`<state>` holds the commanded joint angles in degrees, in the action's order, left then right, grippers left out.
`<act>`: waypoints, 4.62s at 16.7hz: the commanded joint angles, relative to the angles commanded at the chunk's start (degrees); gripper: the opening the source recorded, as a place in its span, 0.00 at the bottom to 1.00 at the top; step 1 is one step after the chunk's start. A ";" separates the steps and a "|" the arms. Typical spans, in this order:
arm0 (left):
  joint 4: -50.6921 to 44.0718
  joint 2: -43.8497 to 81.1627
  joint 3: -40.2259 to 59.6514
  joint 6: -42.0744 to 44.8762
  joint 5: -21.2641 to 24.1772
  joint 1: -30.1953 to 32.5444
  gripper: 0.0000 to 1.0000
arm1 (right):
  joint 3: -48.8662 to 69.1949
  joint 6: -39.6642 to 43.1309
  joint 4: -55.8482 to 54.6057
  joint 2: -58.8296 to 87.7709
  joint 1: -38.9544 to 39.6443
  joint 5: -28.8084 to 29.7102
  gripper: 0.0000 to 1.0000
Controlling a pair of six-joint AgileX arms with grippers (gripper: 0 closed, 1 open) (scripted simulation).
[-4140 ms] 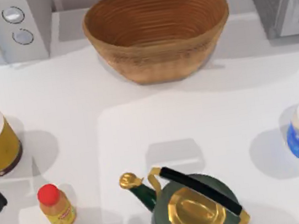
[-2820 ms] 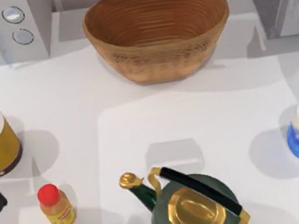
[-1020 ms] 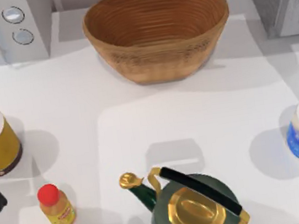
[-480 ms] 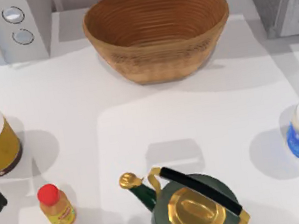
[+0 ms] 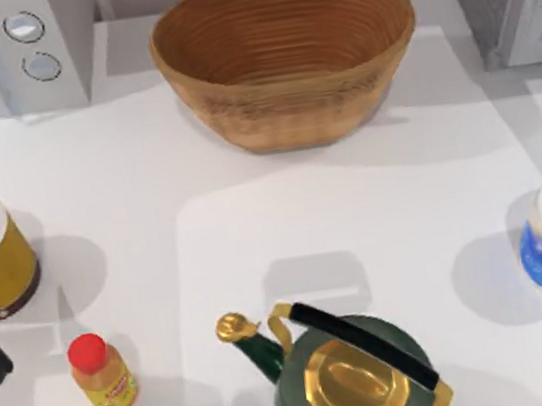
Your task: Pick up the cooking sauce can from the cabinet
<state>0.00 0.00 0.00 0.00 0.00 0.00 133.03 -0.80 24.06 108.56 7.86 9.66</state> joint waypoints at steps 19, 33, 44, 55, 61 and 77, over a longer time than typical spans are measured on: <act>0.00 0.00 0.00 0.00 0.00 0.00 1.00 | -0.09 -0.10 0.10 -0.18 0.17 0.03 0.00; 0.00 0.00 0.00 0.00 0.00 0.00 1.00 | -10.91 -0.09 16.37 -27.17 8.11 7.53 0.00; 0.00 0.00 0.00 0.00 0.00 0.00 1.00 | -27.46 -0.09 9.98 -39.10 5.43 5.25 0.00; 0.00 0.00 0.00 0.00 0.00 0.00 1.00 | -96.88 0.52 -10.27 -80.91 -2.47 -3.97 0.00; 0.00 0.00 0.00 0.00 0.00 0.00 1.00 | -125.53 0.75 -20.52 -101.58 -6.51 -8.25 0.00; 0.00 0.00 0.00 0.00 0.00 0.00 1.00 | -129.57 0.57 -35.85 -95.84 -3.83 -10.88 0.00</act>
<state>0.00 0.00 0.00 0.00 0.00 0.00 3.46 -0.23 -11.79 12.72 4.02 -1.22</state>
